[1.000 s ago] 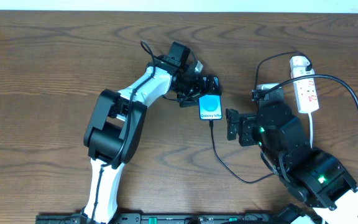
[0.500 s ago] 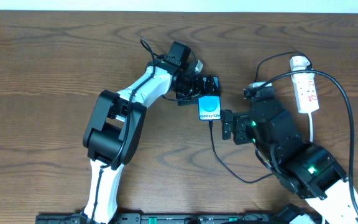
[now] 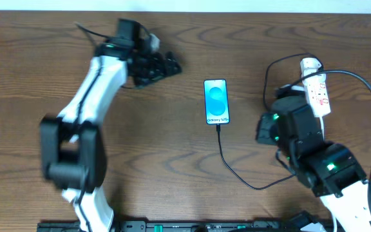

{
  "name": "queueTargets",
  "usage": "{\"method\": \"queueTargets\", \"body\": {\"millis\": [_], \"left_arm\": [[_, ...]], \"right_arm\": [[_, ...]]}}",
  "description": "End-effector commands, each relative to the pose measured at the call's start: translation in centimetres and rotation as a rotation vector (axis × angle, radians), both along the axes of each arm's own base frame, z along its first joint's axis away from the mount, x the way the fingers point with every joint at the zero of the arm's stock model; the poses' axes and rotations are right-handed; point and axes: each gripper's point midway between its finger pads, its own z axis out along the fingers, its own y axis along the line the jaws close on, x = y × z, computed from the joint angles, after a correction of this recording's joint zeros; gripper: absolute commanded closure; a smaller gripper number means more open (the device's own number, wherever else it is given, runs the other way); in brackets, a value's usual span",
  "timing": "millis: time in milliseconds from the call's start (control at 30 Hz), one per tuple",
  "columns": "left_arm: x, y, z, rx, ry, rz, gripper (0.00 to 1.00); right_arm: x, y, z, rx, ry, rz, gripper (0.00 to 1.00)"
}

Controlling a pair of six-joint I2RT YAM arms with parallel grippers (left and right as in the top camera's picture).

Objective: Plug charger to phone and switch on socket
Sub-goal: 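Move the right gripper to the power strip's orange switch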

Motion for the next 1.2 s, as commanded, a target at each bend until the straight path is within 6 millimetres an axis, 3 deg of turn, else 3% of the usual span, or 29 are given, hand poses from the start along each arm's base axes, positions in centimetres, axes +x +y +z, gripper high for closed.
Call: {"method": "queueTargets", "body": {"millis": [0,100,300,433,533,633,767,900,1033,1167], "left_arm": [[-1.9,4.7,5.0,0.21,-0.116,0.063,0.0],[-5.6,7.6,8.0,0.348,-0.118,0.121,0.0],[-12.6,9.4,10.7,0.501,-0.089,0.119,0.0],[-15.5,9.6,11.3,0.568,-0.138,0.129,0.0],[-17.1,9.7,11.2,0.598,-0.196,0.175,0.0],[-19.1,12.1,10.1,0.635,-0.234,0.395,0.0],[-20.4,13.0,8.4,0.662,-0.21,0.413,0.0],[-20.5,13.0,7.6,0.679,-0.182,0.401,0.0],[-20.4,13.0,7.2,0.689,-0.169,0.395,0.0],[-20.3,12.9,7.0,0.696,-0.158,0.39,0.0]], "right_arm": [[0.6,-4.5,-0.9,-0.032,0.038,-0.193,0.97],[1.2,-7.8,-2.0,-0.032,0.078,-0.338,0.99],[2.5,-12.5,-5.4,0.053,0.195,-0.545,0.99],[3.5,-14.9,-7.2,0.119,0.271,-0.621,0.99],[4.5,-16.9,-7.5,0.141,0.305,-0.677,0.99],[6.6,-20.0,-7.2,0.155,0.339,-0.737,0.99],[9.3,-22.2,-6.9,0.154,0.362,-0.755,0.99],[12.4,-23.8,-7.0,0.154,0.389,-0.766,0.99],[15.0,-24.3,-7.4,0.177,0.401,-0.75,0.99],[16.8,-24.1,-9.2,0.207,0.432,-0.721,0.99]]}}
